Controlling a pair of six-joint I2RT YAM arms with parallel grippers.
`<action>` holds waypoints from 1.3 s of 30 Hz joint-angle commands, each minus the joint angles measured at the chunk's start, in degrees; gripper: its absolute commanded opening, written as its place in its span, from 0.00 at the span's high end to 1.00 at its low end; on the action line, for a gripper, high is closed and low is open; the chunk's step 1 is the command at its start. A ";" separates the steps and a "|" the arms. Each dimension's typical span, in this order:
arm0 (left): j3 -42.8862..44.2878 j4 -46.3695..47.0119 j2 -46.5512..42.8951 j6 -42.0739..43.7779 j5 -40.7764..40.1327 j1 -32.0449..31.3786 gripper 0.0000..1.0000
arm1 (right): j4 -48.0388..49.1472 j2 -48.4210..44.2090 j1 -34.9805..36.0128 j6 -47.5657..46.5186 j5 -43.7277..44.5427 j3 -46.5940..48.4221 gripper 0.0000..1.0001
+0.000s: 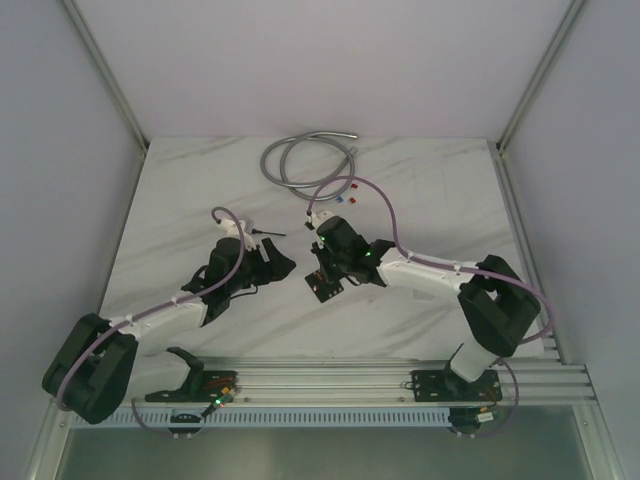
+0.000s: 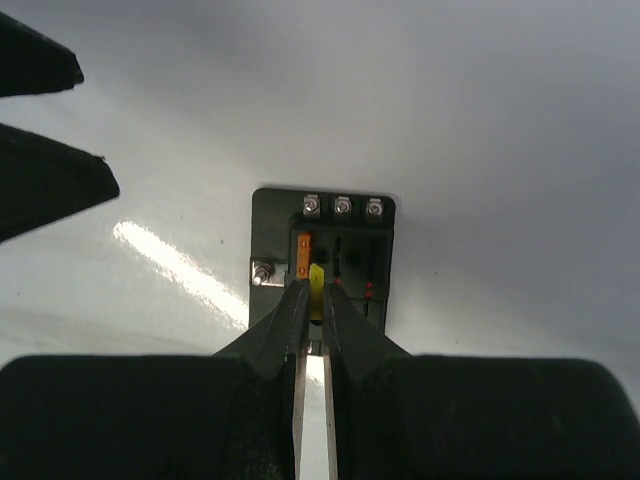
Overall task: Snap on the fuse box
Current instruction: Install the fuse at the fuse box base.
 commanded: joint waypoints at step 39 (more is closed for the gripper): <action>1.66 2.31 6.06 -2.82 3.52 0.43 0.13 | 1.40 7.06 1.66 1.77 8.34 3.21 1.00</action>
